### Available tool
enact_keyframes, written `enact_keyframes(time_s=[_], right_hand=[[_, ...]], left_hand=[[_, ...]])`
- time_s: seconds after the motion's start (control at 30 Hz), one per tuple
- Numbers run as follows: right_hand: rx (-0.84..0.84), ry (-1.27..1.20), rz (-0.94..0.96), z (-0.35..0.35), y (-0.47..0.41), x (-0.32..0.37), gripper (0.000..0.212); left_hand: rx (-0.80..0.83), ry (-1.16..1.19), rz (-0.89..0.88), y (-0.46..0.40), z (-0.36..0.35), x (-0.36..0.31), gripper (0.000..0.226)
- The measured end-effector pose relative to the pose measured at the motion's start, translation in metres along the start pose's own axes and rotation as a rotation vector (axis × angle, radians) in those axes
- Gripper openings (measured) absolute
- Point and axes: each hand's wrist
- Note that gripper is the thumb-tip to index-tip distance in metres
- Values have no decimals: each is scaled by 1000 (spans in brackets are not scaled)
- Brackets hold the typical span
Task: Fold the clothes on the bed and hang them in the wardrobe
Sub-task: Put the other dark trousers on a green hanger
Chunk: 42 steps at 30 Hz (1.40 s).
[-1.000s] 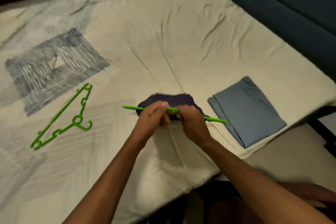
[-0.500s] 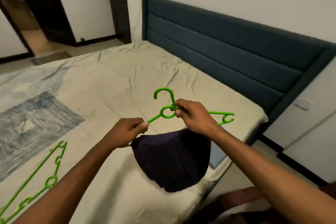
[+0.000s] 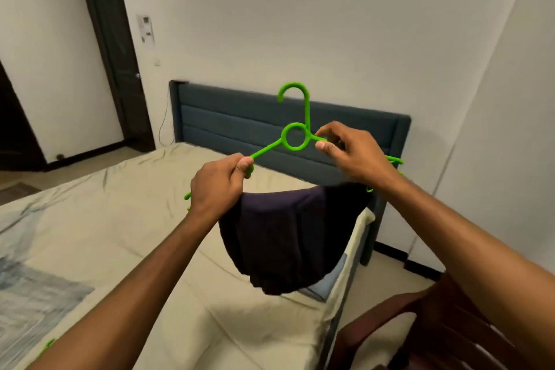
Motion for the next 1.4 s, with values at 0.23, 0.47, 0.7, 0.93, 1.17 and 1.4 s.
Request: enact_keyframes(time_s=[0.23,0.47,0.7,0.93,1.17,1.4], right_hand=[[-156,311,-119,103,58,-6,33],[-401,520,-332,217,156,-9,48],[-585,830,-391,328,264,15,49],[-688,1052,-568,401,374,90,26],[-812,1248,-868,427,488,203,36],[-868,1450,-1104,436,619,343,40]], left_hand=[[-104,26,-140,-23,40,-71,54],[-74,177,-336,-38,40,-206,52],[6,469,-447,-40,32,-338,47],[108,660,-623,-7,45,-441,48],[211,851,-815,74,58,-527,50],[309,1068,-1074,197,115,-616,48]])
Point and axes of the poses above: each hand's wrist, its own y-axis away from the middle knuckle, its own z-axis out of the back of the hand, x = y × z, and after that the axes turned 8 degrees about x, right-handed
